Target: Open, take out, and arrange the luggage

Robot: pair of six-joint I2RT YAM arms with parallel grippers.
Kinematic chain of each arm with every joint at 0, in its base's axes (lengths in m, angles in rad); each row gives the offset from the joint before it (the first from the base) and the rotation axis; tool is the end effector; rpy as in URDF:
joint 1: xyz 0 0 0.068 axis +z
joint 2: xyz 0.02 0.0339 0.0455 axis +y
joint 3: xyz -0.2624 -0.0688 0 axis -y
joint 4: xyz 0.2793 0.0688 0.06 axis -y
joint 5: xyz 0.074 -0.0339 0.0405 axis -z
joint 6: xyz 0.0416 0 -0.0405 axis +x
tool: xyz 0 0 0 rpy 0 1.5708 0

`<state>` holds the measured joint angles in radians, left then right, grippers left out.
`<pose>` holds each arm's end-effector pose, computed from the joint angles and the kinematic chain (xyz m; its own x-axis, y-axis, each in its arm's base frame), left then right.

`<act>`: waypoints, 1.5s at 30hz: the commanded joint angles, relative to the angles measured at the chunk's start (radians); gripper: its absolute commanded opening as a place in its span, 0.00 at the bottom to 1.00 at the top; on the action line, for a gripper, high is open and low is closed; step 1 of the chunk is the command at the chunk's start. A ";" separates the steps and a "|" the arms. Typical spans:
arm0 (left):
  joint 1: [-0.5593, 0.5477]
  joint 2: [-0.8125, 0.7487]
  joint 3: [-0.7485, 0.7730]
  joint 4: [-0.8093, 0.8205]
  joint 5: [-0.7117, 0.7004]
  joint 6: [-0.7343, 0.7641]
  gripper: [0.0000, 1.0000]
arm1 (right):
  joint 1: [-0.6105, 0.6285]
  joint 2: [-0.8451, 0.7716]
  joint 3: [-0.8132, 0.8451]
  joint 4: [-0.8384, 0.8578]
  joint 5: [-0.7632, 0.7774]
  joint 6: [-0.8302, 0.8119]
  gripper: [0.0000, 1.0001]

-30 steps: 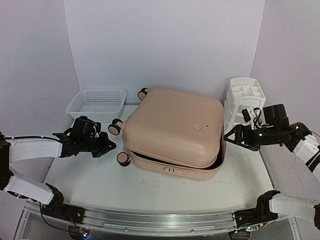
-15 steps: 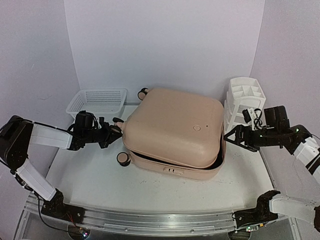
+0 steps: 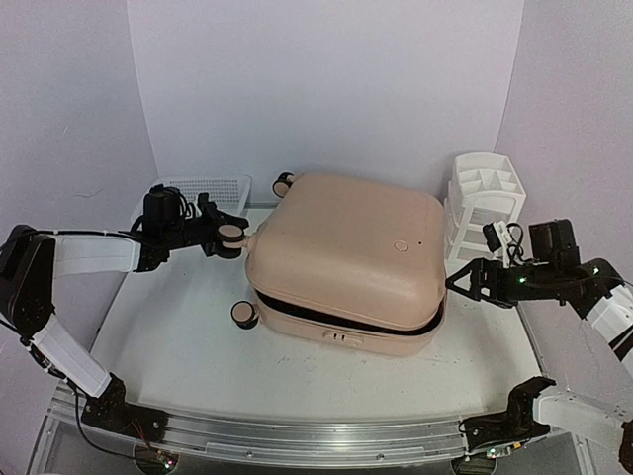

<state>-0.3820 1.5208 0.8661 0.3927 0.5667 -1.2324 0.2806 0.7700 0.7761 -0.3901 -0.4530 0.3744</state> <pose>0.3353 -0.1588 0.2248 -0.8303 -0.5241 -0.1895 0.0374 0.2868 -0.9573 0.2004 0.0767 0.3161 -0.5687 0.1783 -0.8030 -0.4630 0.7375 0.4917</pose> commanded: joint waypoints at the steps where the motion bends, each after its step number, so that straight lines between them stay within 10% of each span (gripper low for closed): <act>1: -0.010 -0.066 0.140 0.137 0.044 -0.050 0.00 | 0.003 0.016 0.077 -0.030 0.091 -0.047 0.98; 17: 0.000 -0.088 0.157 0.009 0.049 0.022 0.04 | 0.003 0.000 0.010 -0.091 0.248 -0.009 0.98; 26: 0.042 -0.348 -0.115 -0.203 -0.027 0.152 0.99 | 0.003 -0.012 -0.026 -0.092 0.219 -0.001 0.98; 45: 0.016 -0.281 -0.173 -0.233 0.071 0.054 0.95 | 0.003 0.001 -0.024 -0.069 0.181 0.012 0.98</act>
<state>-0.3527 1.2259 0.6411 0.1375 0.6029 -1.1797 0.2806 0.7731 0.7532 -0.4652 -0.2501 0.3714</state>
